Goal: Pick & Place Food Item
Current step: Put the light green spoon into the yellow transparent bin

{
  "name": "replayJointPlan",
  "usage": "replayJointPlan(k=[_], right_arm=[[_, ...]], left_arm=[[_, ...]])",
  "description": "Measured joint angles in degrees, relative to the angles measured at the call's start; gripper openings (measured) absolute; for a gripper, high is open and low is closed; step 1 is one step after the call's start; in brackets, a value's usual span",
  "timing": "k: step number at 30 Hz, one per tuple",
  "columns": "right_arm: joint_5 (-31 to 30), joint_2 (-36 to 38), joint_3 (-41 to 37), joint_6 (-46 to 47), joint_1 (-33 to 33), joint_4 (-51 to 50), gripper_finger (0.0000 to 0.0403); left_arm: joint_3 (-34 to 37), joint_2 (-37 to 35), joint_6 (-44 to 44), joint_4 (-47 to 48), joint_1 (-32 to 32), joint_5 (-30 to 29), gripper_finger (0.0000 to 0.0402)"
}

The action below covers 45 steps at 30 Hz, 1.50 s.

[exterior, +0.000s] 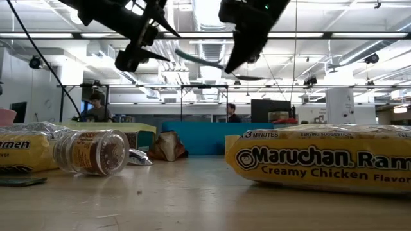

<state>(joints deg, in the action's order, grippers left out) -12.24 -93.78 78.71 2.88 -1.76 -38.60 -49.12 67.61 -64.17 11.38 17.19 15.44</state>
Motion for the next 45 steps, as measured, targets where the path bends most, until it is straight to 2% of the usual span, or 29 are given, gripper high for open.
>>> replayJointPlan(k=[6, 9, 17, 26, 30, 34, 45], right_arm=[[0.0, 0.0, 2.0, -0.8, 0.0, 0.3, 0.0009], [0.0, 0.0, 2.3, -1.1, 0.0, 0.4, 0.0009], [0.1, -0.1, 2.3, -1.6, 0.0, 2.1, 0.0009], [0.1, -0.1, 2.4, -1.8, 0.0, 3.0, 0.0009], [0.2, -0.1, 2.4, -1.7, 0.0, 2.9, 0.0010], [0.3, -0.1, 2.4, -1.8, 0.0, 3.0, 0.0041], [0.1, -0.1, 2.4, -0.8, 0.4, 3.4, 0.0184]], left_arm=[[0.0, 0.0, -0.3, -1.3, 0.0, -0.5, 0.0261], [0.0, 0.0, -0.2, -2.2, 0.0, -0.9, 0.0246], [0.0, 0.0, -0.2, -4.0, 0.0, -0.9, 0.0165], [0.0, 0.0, 1.1, -4.0, 0.0, 1.2, 0.0102], [0.0, 0.0, 2.9, -2.9, 0.0, 1.8, 0.0052], [0.0, 0.0, 3.7, -2.6, 0.0, 1.7, 0.0050], [0.0, 0.0, 4.2, -2.2, 0.1, 0.7, 0.0050]])
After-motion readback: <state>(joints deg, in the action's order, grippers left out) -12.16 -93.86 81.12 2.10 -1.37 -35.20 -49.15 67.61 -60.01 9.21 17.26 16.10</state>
